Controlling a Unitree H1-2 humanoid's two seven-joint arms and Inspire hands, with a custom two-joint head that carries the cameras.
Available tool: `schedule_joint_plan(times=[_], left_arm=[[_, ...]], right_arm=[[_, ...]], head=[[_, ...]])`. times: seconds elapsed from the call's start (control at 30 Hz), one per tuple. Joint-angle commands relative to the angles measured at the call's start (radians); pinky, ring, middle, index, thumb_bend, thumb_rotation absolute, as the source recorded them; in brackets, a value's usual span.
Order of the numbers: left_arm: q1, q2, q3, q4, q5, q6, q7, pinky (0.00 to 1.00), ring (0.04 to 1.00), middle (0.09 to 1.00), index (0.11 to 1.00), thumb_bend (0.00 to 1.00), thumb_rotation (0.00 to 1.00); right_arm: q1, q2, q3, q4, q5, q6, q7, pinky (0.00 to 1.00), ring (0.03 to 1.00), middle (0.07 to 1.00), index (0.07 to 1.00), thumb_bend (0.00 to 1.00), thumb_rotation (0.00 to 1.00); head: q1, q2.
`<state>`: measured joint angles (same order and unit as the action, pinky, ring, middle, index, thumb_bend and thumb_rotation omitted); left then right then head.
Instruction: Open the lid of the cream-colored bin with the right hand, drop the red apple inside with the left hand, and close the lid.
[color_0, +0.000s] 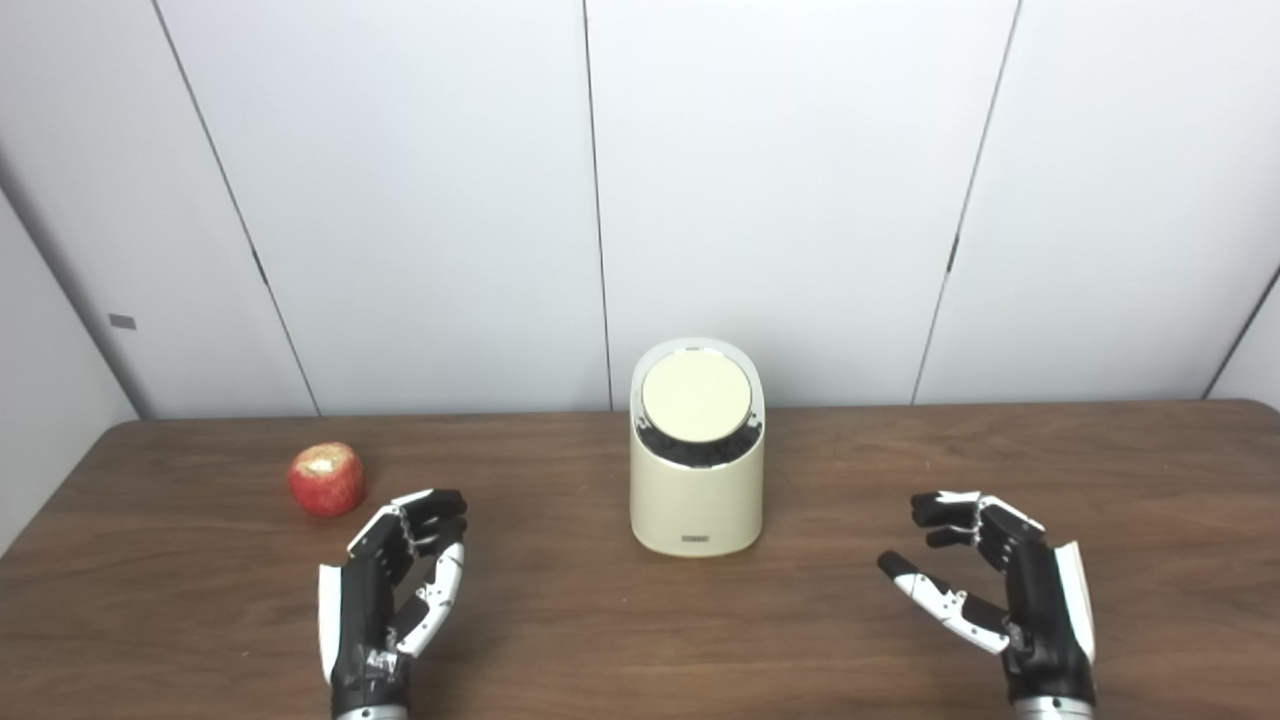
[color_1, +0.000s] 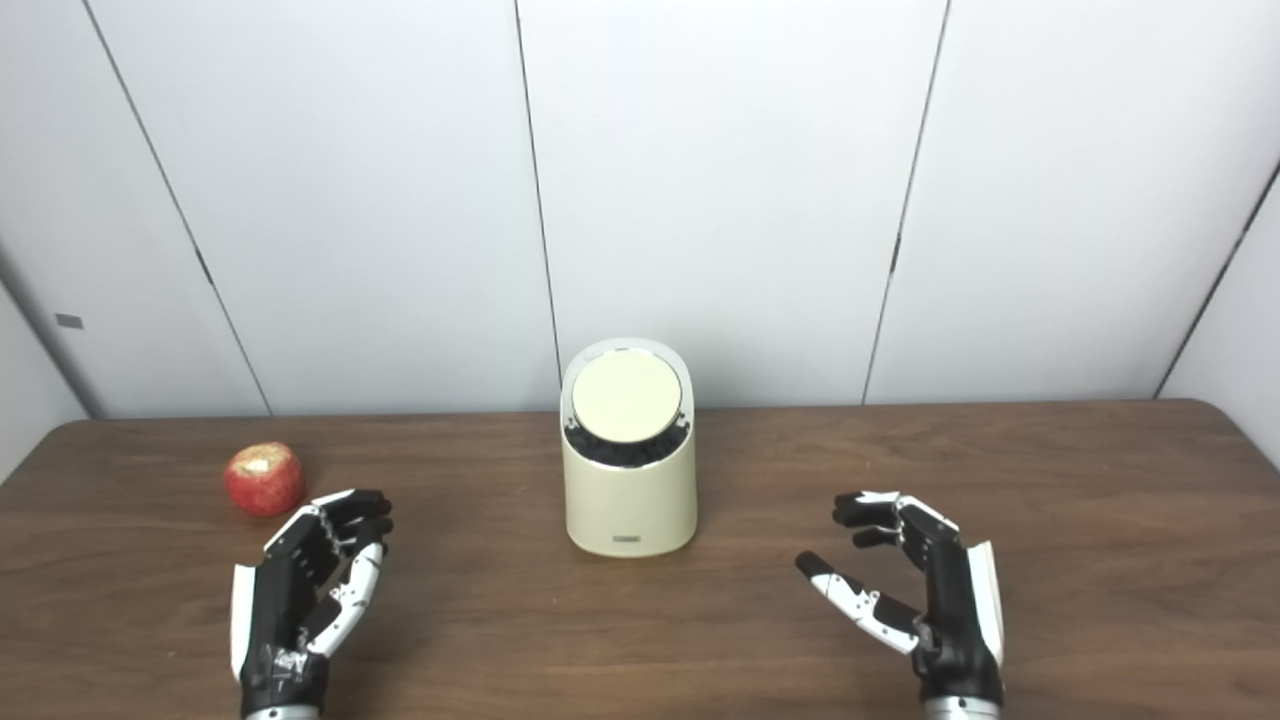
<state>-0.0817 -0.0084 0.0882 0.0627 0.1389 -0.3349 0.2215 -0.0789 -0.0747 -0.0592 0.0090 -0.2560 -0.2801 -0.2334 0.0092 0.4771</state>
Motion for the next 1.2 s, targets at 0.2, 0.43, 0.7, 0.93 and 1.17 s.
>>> schedule_joint_plan(times=[0.2,0.43,0.7,0.93,1.17], left_arm=[[0.010,-0.008,-0.002,0.016,0.004,-0.021,0.005,0.55,0.616,0.637,0.628,0.26,0.17],[0.010,-0.007,-0.003,0.013,0.004,-0.016,0.002,0.55,0.619,0.639,0.630,0.25,0.17],[0.011,-0.006,-0.004,0.012,-0.001,-0.016,-0.002,0.55,0.619,0.640,0.633,0.26,0.17],[0.006,-0.006,-0.003,0.018,0.012,-0.014,0.006,0.55,0.617,0.637,0.630,0.27,0.18],[-0.003,0.000,0.002,0.036,-0.015,-0.024,-0.004,0.55,0.617,0.640,0.628,0.26,0.20]], right_arm=[[0.003,-0.010,-0.004,0.015,-0.001,-0.038,-0.001,0.52,0.600,0.618,0.493,0.48,0.15],[0.006,-0.007,-0.005,0.003,0.004,-0.016,0.003,0.53,0.605,0.621,0.493,0.48,0.15],[0.005,-0.007,-0.005,0.003,0.003,-0.019,0.002,0.53,0.603,0.620,0.493,0.48,0.15],[0.000,-0.010,0.000,-0.013,-0.025,0.000,0.001,0.52,0.600,0.623,0.493,0.48,0.15],[-0.024,-0.035,0.022,-0.129,-0.102,0.181,0.063,0.74,0.809,0.823,0.803,0.48,0.62]], head=[[0.000,0.001],[0.001,0.001],[-0.001,0.003],[-0.001,0.005],[-0.024,0.000]])
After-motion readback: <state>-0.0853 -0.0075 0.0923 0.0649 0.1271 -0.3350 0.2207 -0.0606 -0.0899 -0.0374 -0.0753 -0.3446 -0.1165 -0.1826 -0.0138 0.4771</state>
